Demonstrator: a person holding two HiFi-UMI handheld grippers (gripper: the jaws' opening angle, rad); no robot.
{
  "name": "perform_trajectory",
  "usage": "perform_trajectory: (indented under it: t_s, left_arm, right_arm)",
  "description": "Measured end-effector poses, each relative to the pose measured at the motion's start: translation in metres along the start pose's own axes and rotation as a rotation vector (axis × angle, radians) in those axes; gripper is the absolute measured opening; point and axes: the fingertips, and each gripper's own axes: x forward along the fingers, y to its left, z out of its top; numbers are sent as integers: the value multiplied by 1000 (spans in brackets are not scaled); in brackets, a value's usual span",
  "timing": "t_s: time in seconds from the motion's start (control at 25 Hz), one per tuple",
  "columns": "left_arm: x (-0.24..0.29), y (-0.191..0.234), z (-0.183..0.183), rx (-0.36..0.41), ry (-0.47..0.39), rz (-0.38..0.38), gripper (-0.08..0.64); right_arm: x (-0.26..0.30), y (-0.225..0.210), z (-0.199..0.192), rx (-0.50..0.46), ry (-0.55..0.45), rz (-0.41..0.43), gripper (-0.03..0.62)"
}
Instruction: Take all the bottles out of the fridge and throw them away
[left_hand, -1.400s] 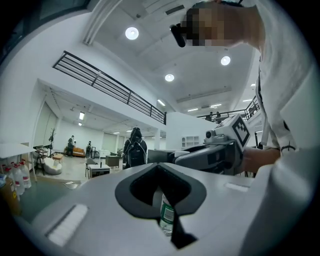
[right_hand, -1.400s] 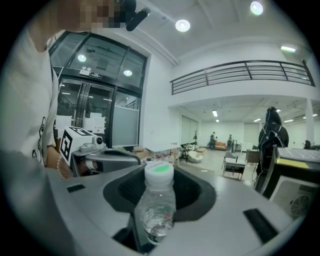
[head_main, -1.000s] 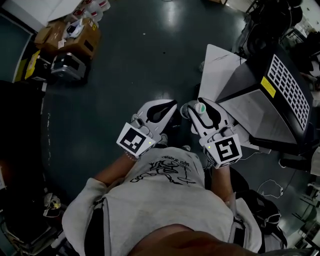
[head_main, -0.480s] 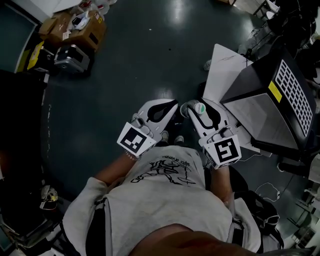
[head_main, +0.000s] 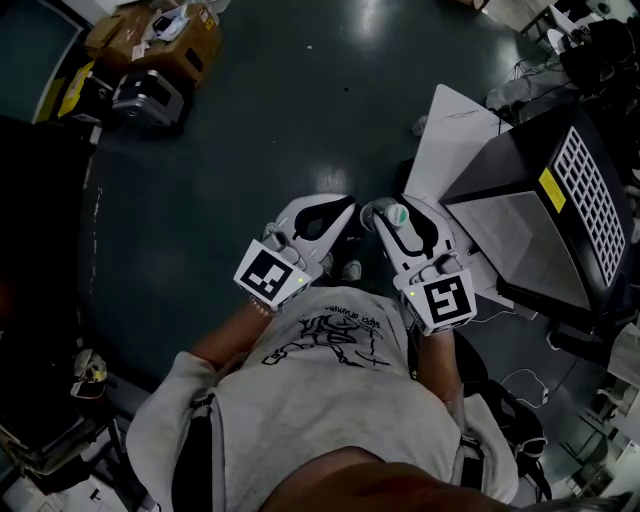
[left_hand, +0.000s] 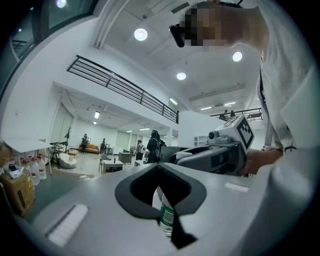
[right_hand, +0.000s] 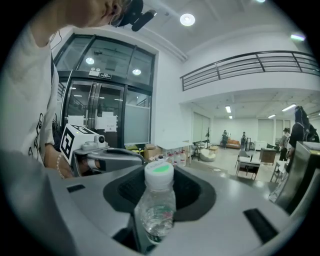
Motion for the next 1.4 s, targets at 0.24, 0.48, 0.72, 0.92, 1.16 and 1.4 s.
perform_trajectory:
  t_s: [0.24, 0.48, 0.72, 0.92, 1.16, 1.4]
  left_arm:
    - [4, -2, -13, -19, 39, 13, 8]
    - [5, -1, -29, -42, 68, 17, 8]
    - [5, 4, -52, -38, 103, 17, 8]
    - [5, 9, -72, -44, 127, 19, 8]
    - [6, 15, -97, -49, 154, 27, 8]
    - [7, 16, -120, -57, 171, 20, 8]
  right_arm:
    - [3, -1, -11, 7, 9, 18, 158]
    - [9, 0, -26, 13, 14, 20, 158]
    - [19, 4, -48, 29, 42, 36, 158]
    - [32, 5, -70, 55, 55, 35, 158]
    - [42, 8, -100, 58, 90, 35, 158]
    - [48, 9, -126, 52, 114, 42, 158]
